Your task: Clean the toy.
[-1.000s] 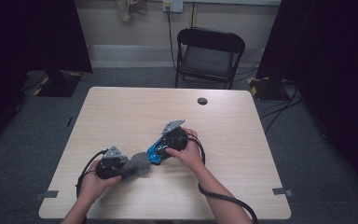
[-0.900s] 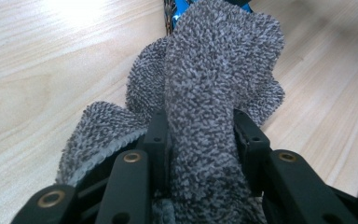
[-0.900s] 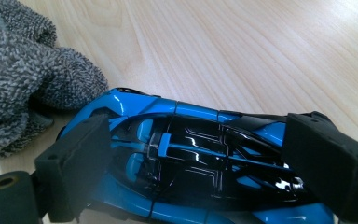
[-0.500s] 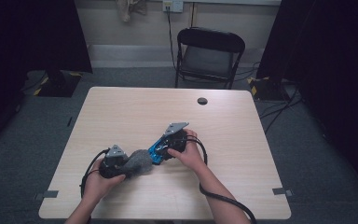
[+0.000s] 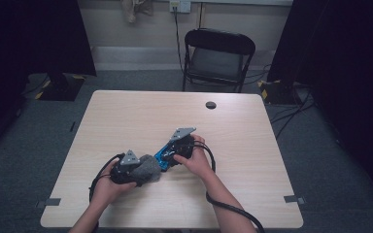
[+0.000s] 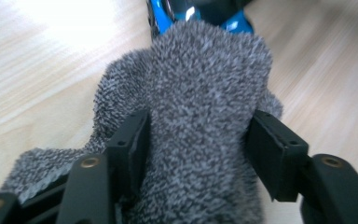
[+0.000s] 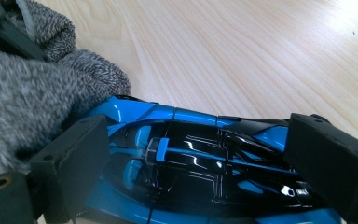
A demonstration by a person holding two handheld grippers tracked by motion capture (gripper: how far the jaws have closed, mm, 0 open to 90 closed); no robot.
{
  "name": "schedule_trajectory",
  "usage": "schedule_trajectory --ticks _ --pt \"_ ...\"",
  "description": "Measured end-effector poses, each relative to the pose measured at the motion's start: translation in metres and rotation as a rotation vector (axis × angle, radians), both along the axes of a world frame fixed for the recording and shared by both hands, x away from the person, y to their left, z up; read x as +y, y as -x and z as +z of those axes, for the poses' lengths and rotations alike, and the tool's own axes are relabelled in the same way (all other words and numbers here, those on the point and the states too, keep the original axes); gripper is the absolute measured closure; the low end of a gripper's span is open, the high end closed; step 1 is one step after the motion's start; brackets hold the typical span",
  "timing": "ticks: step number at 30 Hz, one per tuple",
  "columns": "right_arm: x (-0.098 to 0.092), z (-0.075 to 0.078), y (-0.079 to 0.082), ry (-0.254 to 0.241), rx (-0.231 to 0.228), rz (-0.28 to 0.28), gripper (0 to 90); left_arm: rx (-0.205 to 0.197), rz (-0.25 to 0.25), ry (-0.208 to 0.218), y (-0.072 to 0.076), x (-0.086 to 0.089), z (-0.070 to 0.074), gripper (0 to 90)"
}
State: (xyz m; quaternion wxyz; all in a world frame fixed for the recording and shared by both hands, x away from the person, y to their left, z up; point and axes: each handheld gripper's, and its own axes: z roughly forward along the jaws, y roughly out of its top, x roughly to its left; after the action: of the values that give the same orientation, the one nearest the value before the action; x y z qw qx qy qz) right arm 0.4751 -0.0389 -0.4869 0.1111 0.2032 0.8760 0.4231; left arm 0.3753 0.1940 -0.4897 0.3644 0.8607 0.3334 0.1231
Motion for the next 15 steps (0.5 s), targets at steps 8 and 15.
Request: schedule_trajectory --ticks 8,15 --pt "0.001 0.0 0.001 0.002 0.003 -0.006 6.5 0.053 0.159 0.029 -0.004 0.003 0.013 69.5" --pt "0.003 0.002 0.001 0.018 0.012 -0.008 6.5 0.05 0.327 0.055 -0.02 0.016 0.02 70.8"
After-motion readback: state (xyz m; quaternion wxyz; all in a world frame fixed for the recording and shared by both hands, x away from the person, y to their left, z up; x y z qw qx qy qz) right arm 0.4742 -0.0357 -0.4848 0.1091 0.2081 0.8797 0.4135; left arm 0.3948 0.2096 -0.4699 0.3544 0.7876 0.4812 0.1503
